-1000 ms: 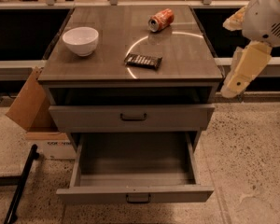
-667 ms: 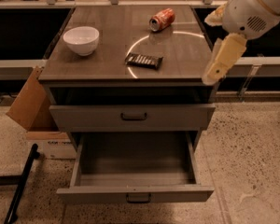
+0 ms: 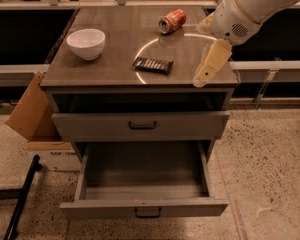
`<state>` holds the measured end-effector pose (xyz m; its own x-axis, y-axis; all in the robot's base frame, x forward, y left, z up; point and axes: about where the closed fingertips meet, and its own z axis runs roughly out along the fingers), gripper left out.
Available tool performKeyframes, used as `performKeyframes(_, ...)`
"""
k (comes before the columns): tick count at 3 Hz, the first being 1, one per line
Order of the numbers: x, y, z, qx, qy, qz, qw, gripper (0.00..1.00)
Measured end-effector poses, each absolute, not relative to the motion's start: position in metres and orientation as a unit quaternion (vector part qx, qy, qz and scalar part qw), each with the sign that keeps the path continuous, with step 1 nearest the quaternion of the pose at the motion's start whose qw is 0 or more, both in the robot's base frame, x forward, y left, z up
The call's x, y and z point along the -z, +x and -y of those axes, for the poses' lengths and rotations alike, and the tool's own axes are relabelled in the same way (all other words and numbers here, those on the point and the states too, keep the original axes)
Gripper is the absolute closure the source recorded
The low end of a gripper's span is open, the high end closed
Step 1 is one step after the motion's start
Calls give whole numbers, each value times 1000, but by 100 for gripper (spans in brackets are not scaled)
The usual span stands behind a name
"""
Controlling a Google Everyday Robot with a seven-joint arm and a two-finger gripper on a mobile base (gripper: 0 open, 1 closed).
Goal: Place rxbar chocolate into middle drawer
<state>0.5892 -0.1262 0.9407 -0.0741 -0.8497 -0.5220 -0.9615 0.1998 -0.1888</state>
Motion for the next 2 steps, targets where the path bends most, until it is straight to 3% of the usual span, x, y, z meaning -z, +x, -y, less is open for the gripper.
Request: performKeyframes(2, -929, 626, 104, -125, -622, -715, 293, 0)
